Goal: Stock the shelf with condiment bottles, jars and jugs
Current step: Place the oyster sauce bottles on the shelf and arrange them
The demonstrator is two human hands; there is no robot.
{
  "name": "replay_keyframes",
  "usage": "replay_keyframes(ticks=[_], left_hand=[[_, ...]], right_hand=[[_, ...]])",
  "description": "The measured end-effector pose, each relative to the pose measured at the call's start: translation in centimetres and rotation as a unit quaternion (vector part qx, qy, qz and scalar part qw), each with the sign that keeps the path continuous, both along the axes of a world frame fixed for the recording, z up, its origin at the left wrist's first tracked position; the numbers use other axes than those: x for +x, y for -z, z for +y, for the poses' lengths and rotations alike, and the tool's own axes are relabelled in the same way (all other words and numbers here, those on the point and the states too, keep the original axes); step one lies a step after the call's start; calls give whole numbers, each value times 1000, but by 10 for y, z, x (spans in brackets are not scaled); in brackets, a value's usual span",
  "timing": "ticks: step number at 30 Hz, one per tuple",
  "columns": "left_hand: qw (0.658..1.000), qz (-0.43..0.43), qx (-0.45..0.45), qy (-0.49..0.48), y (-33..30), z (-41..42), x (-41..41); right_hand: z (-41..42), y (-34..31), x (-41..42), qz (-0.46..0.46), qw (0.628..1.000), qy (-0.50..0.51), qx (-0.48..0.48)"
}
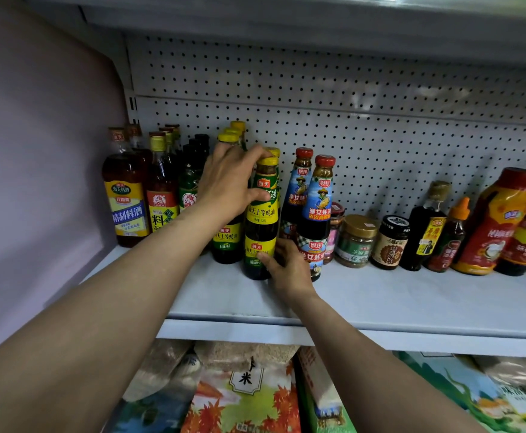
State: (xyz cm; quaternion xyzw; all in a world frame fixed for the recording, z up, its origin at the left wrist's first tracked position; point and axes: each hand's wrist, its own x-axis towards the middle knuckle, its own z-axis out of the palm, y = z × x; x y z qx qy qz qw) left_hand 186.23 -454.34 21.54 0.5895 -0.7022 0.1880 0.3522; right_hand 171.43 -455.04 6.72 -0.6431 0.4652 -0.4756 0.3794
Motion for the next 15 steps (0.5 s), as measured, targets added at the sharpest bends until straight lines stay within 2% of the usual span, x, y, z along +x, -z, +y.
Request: replay_keyframes(ticks=[4, 15], left_hand=[[1000, -4, 0, -5, 0, -2, 1], [998, -36, -15, -39, 0, -14, 2]], right_hand=[[0, 0, 2, 31, 999, -14, -2], [-9, -5, 6, 45, 998, -30, 25]])
